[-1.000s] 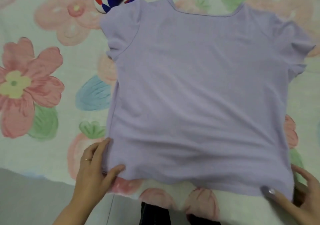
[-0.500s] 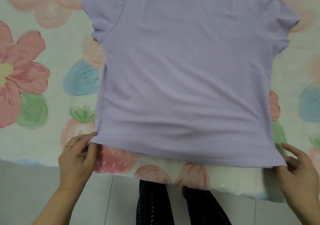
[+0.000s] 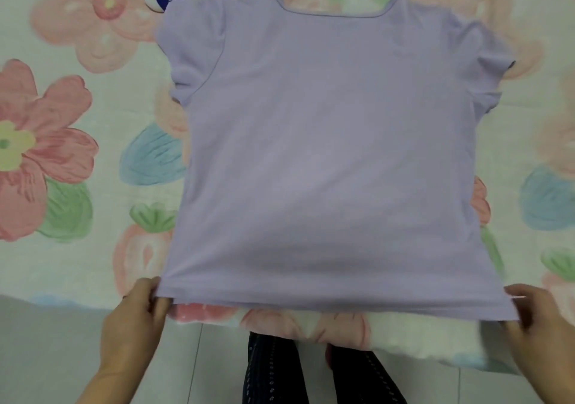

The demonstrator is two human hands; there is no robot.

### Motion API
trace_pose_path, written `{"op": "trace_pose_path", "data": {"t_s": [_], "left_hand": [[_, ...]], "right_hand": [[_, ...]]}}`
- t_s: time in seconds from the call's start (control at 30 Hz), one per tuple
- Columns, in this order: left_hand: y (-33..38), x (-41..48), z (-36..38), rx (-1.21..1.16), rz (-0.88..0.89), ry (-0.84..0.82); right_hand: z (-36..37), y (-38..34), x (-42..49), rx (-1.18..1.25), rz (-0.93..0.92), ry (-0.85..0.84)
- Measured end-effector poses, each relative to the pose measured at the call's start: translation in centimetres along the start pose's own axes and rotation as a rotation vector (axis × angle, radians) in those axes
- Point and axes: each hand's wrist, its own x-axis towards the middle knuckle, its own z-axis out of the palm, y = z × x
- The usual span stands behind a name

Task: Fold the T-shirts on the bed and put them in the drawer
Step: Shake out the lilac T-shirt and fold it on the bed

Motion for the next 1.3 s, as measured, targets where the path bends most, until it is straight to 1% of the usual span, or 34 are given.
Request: {"op": "trace_pose_path", "data": {"t_s": [0.07, 0.13, 0.17, 0.2, 0.23, 0.27, 0.33, 0.37, 0.43, 0.47, 0.5, 0.53, 0.57, 0.6, 0.63, 0.7, 0.77, 0.8, 0.83, 0.87, 0.9, 0.97, 1.0, 1.03, 1.07, 1.1, 1.13, 1.17, 1.23, 1.3], "left_hand": [[-0.1, 0.0, 0.4, -0.014, -0.013, 0.033], [-0.1, -0.2, 0.5, -0.016, -0.033, -0.013], [-0.1, -0.3, 0.3, -0.012, -0.017, -0.020], [0.0, -0.5, -0.1, 0.009, 0.039, -0.020], [0.0, -0.7, -0.8, 0.038, 0.149, -0.028], [0.2, -0.9, -1.3, 0.076, 0.283, -0.021], [2.2, -1.0, -1.5, 0.063, 0.586, 0.118], [4.3, -0.9, -1.2, 0.013, 0.680, 0.154], [10.0, -0.4, 0.8, -0.087, 0.817, 0.113], [13.1, 0.1, 2.3, -0.079, 0.883, 0.074], [15.9, 0.8, 3.9, -0.017, 0.935, 0.056], [17.7, 2.3, 5.2, 0.093, 0.953, 0.034], [18.3, 4.5, 5.8, 0.225, 0.938, -0.009], [17.6, 7.1, 6.0, 0.331, 0.874, -0.032], [15.8, 9.8, 5.8, 0.385, 0.761, -0.019], [11.3, 14.3, 3.9, 0.371, 0.500, 0.070], [8.6, 16.6, 1.2, 0.327, 0.271, 0.125], [8.5, 17.0, 0.5, 0.301, 0.193, 0.158], [9.5, 16.8, 0.3, 0.269, 0.160, 0.218], [11.3, 16.2, 0.6, 0.232, 0.200, 0.290], [13.8, 15.2, 1.2, 0.201, 0.312, 0.342], [19.4, 12.8, 4.0, 0.193, 0.684, 0.385], [21.8, 11.7, 5.5, 0.202, 0.827, 0.343], [23.6, 11.2, 6.7, 0.202, 0.893, 0.253], [24.4, 11.9, 7.4, 0.205, 0.887, 0.180], [24.4, 13.7, 7.6, 0.234, 0.821, 0.140], [23.5, 15.9, 7.4, 0.265, 0.739, 0.135], [22.2, 18.0, 6.7, 0.290, 0.669, 0.152], [19.1, 21.7, 4.1, 0.311, 0.523, 0.178], [16.7, 24.3, 1.3, 0.303, 0.311, 0.190]], "right_hand": [[1.0, -0.8, -0.6, 0.000, 0.025, -0.087], [1.4, -0.4, -1.1, 0.007, 0.034, -0.141], [1.2, -0.4, -1.4, -0.021, 0.000, -0.151], [0.5, -0.6, -1.8, -0.081, -0.058, -0.170], [-0.1, -1.1, -2.3, -0.118, -0.120, -0.187], [-1.0, -1.9, -2.5, -0.122, -0.164, -0.162], [-2.1, -4.8, -2.1, -0.046, -0.266, -0.013], [-2.1, -7.2, -1.9, -0.005, -0.342, 0.039], [-0.4, -13.6, -1.4, 0.048, -0.576, 0.168], [1.3, -17.1, -1.2, 0.091, -0.695, 0.197], [3.0, -20.3, -0.8, 0.117, -0.790, 0.191], [4.7, -22.8, 0.0, 0.099, -0.851, 0.156], [5.9, -24.2, 1.2, 0.028, -0.873, 0.105], [6.6, -24.4, 2.8, -0.084, -0.870, 0.069], [6.9, -23.5, 4.7, -0.187, -0.844, 0.075], [6.4, -19.8, 8.5, -0.271, -0.721, 0.167], [4.8, -16.9, 11.2, -0.267, -0.539, 0.216], [4.3, -16.5, 11.7, -0.253, -0.465, 0.222], [4.0, -17.0, 11.8, -0.235, -0.415, 0.241], [4.1, -18.3, 11.4, -0.212, -0.411, 0.270], [4.5, -20.2, 10.7, -0.180, -0.454, 0.293], [5.8, -25.0, 9.1, -0.114, -0.651, 0.313], [6.4, -27.4, 8.7, -0.089, -0.741, 0.267], [6.9, -29.2, 9.0, -0.083, -0.796, 0.201], [7.0, -30.1, 9.9, -0.108, -0.816, 0.152], [6.8, -30.0, 11.6, -0.151, -0.803, 0.133], [6.4, -29.0, 13.5, -0.197, -0.770, 0.146], [5.6, -27.2, 15.5, -0.235, -0.709, 0.179], [3.4, -22.3, 19.7, -0.286, -0.526, 0.235], [0.8, -18.9, 22.1, -0.286, -0.314, 0.237]]}}
